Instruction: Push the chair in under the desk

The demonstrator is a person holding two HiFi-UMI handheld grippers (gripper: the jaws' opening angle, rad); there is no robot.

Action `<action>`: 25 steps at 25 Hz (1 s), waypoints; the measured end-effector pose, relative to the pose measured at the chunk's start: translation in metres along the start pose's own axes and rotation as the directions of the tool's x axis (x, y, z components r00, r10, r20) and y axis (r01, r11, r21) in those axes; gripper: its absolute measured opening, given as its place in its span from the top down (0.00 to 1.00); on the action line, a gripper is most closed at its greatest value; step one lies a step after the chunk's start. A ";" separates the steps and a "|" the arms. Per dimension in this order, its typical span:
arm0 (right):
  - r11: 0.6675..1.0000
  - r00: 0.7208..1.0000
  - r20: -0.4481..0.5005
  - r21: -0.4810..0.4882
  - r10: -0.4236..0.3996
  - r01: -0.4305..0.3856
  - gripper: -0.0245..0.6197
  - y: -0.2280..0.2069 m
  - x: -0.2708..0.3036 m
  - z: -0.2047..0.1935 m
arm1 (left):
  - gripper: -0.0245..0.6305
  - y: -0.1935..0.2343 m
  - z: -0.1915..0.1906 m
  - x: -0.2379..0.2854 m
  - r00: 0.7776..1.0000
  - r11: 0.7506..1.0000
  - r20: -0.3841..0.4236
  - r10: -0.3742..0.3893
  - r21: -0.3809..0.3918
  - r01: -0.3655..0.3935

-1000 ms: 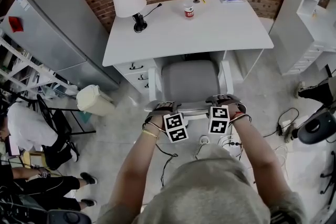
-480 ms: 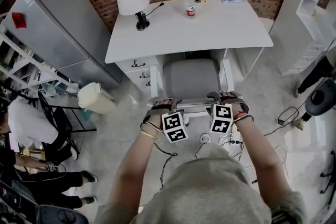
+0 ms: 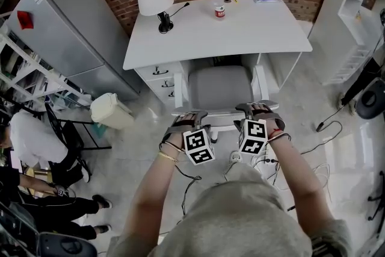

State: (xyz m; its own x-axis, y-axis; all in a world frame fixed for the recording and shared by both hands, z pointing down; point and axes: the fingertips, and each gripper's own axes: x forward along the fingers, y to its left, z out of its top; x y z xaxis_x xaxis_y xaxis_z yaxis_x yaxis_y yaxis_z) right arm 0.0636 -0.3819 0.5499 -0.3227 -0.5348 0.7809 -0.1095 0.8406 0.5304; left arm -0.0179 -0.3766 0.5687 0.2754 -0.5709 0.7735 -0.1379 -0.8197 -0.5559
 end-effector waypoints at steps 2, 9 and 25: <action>1.000 1.000 0.008 0.010 -0.003 0.003 0.68 0.004 -0.004 0.005 | 0.68 -0.002 0.000 -0.006 1.000 1.000 0.006 0.006 -0.006 -0.006; 0.999 1.000 0.002 0.042 -0.020 0.020 0.68 0.020 -0.013 0.009 | 0.68 -0.011 0.002 -0.019 0.999 0.999 0.036 0.020 -0.050 -0.018; 0.971 0.988 0.075 0.206 -0.138 0.120 0.89 0.029 -0.050 0.033 | 0.80 -0.014 0.006 -0.062 0.982 0.945 0.128 0.139 -0.315 -0.093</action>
State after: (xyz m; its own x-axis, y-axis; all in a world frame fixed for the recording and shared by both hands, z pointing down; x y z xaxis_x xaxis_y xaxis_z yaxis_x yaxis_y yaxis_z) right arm 0.0458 -0.3281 0.5160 -0.3743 -0.6377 0.6732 -0.3391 0.7698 0.5407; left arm -0.0271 -0.3289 0.5266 0.3730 -0.6688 0.6431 -0.4553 -0.7359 -0.5011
